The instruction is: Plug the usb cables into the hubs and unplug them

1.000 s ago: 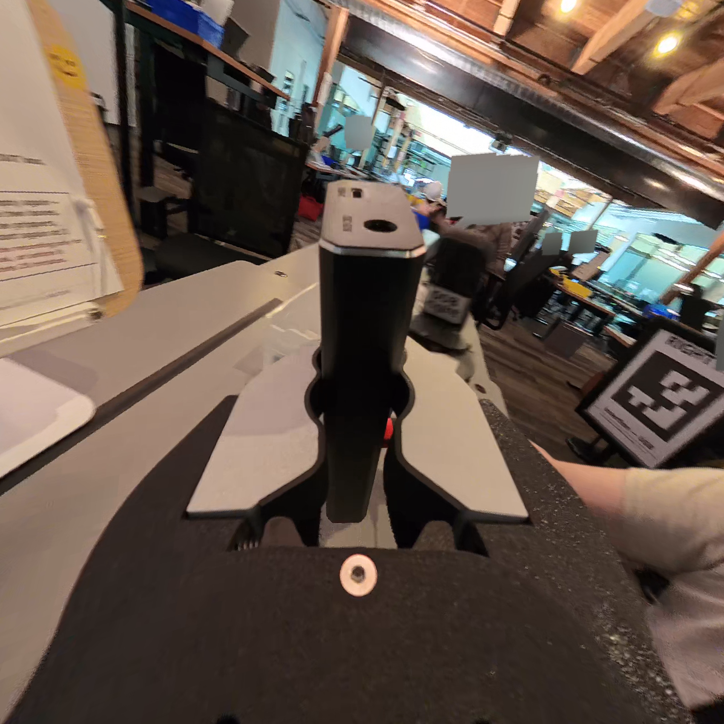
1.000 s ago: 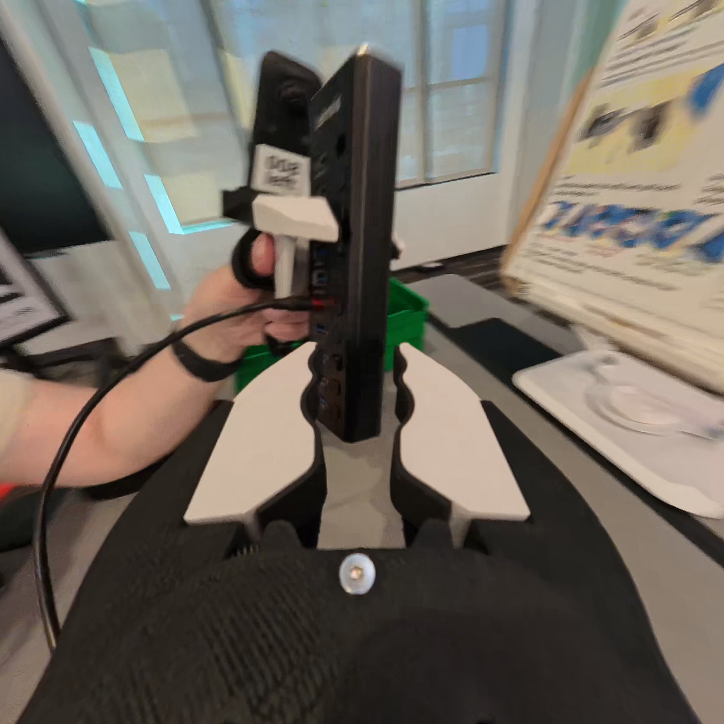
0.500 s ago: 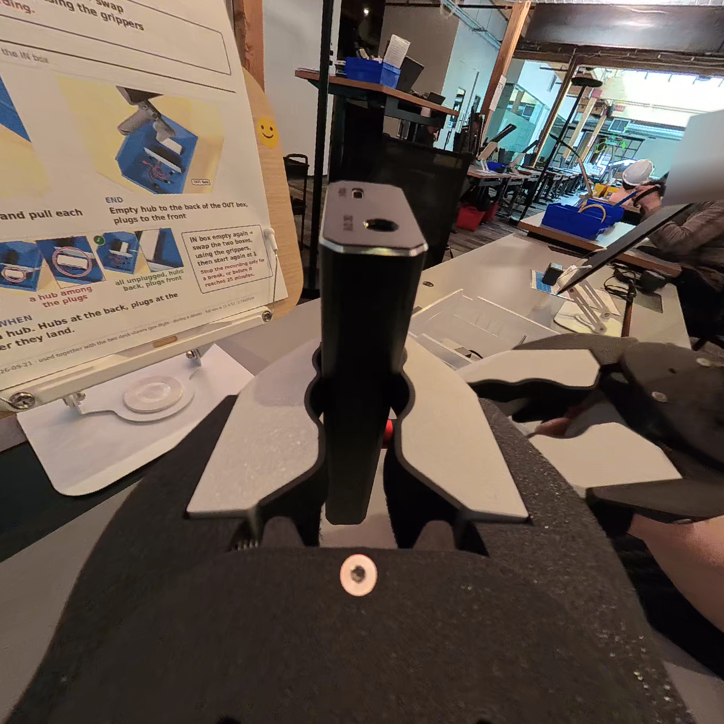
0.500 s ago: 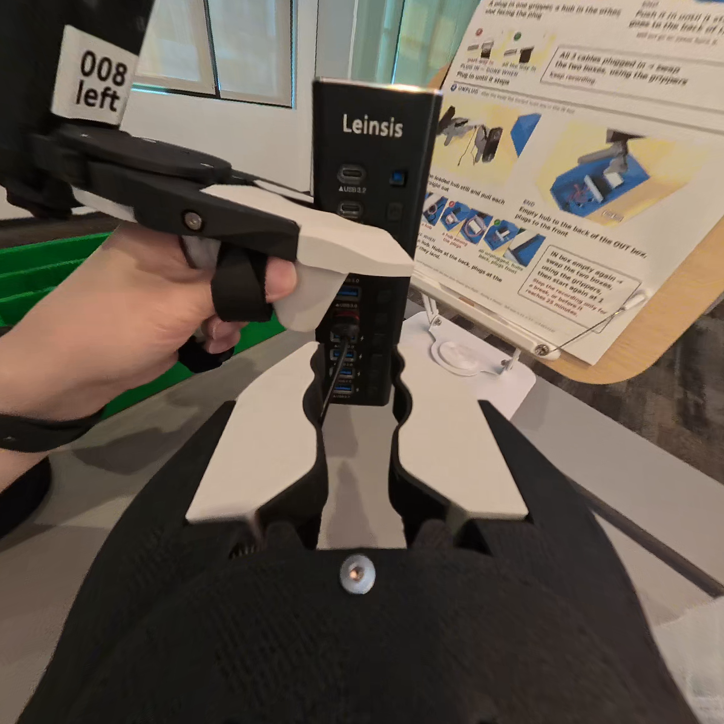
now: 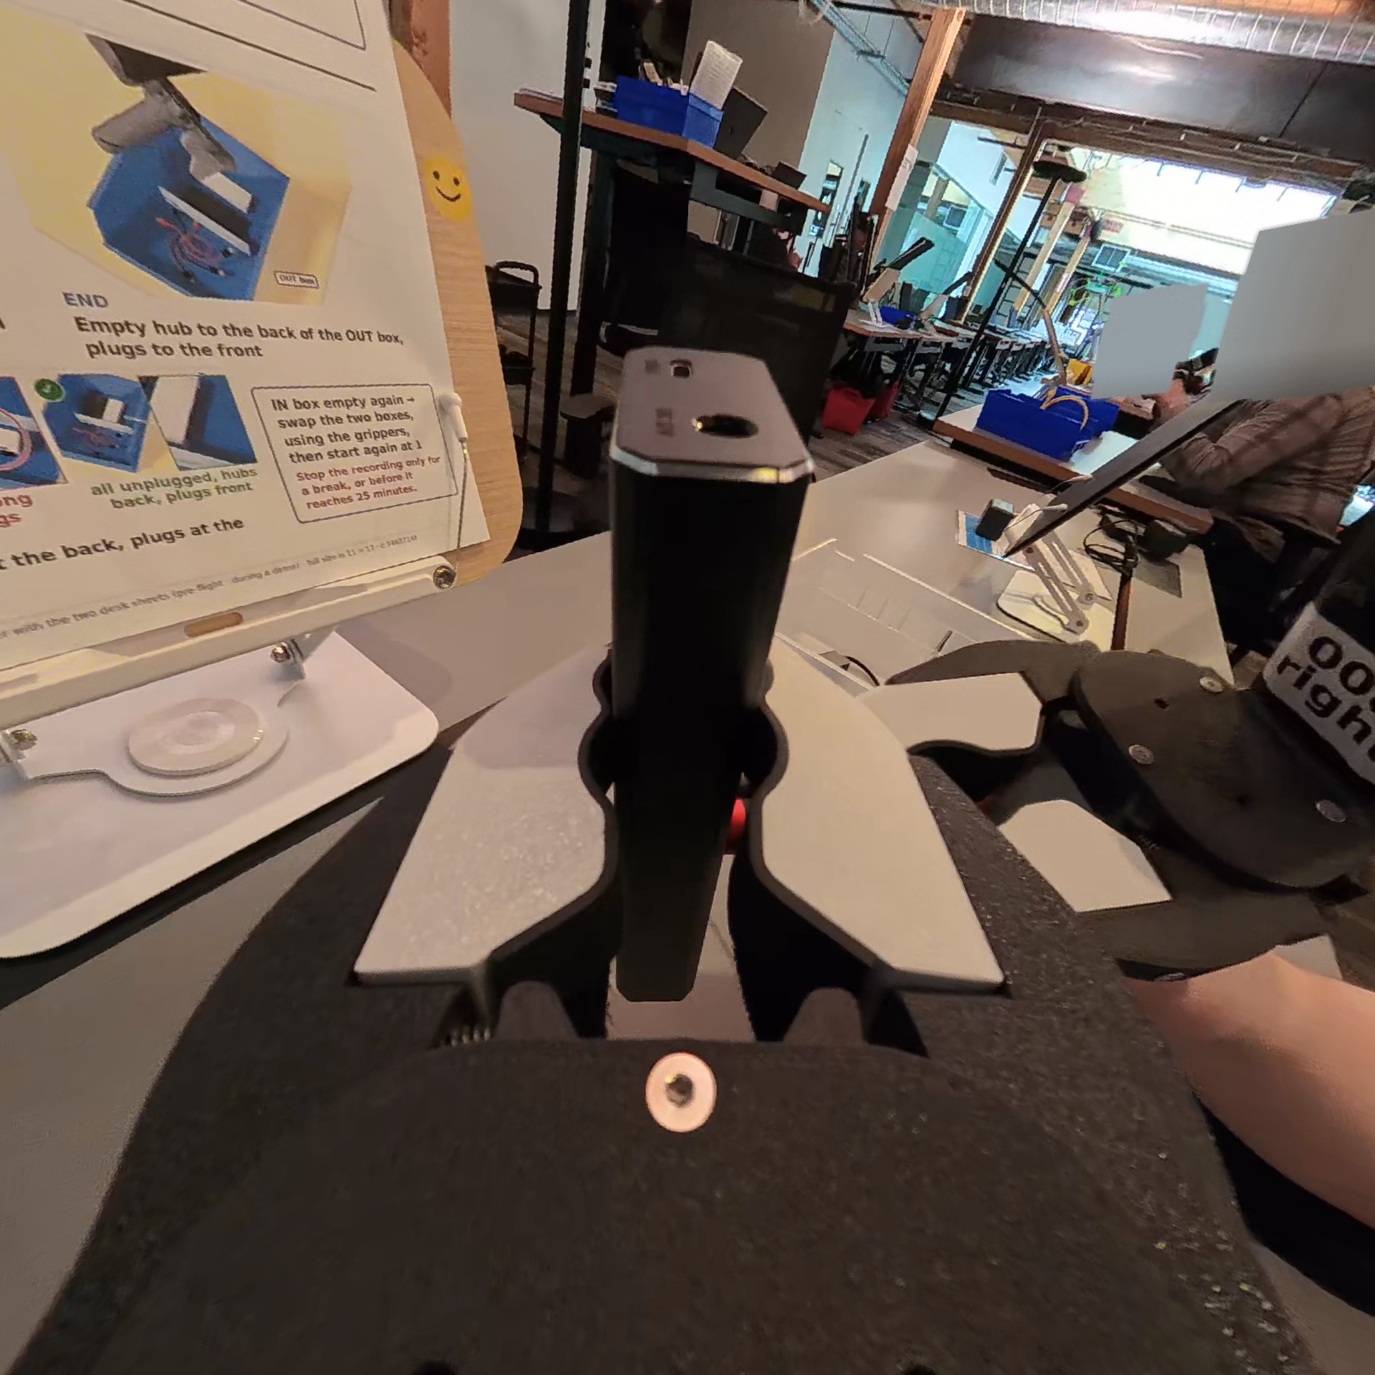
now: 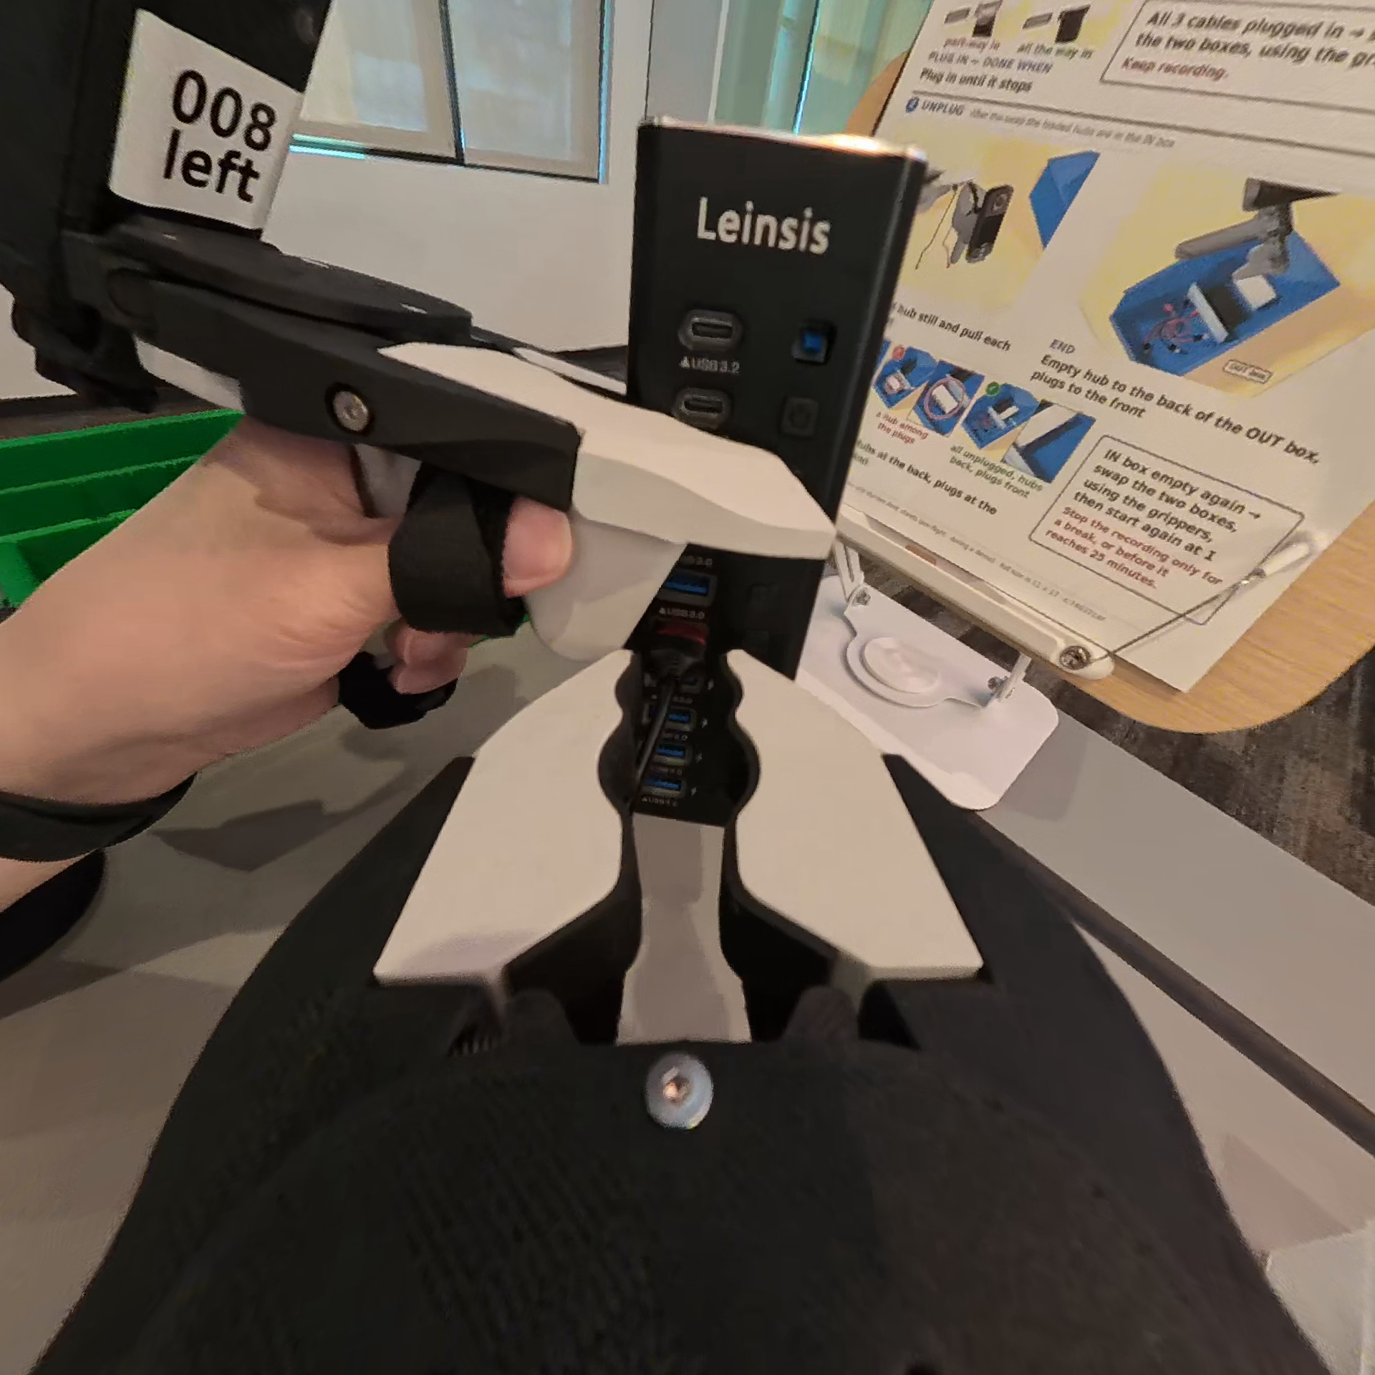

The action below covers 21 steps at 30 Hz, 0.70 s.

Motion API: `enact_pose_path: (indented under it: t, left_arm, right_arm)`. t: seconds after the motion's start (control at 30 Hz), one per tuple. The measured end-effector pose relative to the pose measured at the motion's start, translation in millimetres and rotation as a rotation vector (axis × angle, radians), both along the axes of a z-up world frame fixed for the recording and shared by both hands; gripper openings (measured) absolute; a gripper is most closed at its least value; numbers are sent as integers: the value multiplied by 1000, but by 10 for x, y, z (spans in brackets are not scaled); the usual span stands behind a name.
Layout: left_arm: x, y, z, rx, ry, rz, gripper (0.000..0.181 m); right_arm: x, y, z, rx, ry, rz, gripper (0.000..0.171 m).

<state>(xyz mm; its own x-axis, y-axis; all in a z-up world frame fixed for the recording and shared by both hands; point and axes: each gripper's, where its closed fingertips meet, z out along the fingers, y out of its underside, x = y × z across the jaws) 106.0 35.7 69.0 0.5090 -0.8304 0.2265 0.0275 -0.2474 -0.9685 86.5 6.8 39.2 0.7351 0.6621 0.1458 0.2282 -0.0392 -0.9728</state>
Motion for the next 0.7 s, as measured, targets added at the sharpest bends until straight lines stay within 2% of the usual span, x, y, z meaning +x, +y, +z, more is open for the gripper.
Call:
enact_pose_path:
  t: [0.23, 0.47, 0.7]
  left_arm:
    - [8, -12, 27, 41, 8, 11, 31]
    - [10, -28, 74, 219, 147, 78, 31]
    - [11, -105, 121, 260, 199, 2, 31]
  right_arm:
    - [7, -20, 16, 76, -53, -43, 15]
    - [1, -36, 23, 100, -34, -89, 15]
    - [-42, -105, 70, 102, 4, -27, 15]
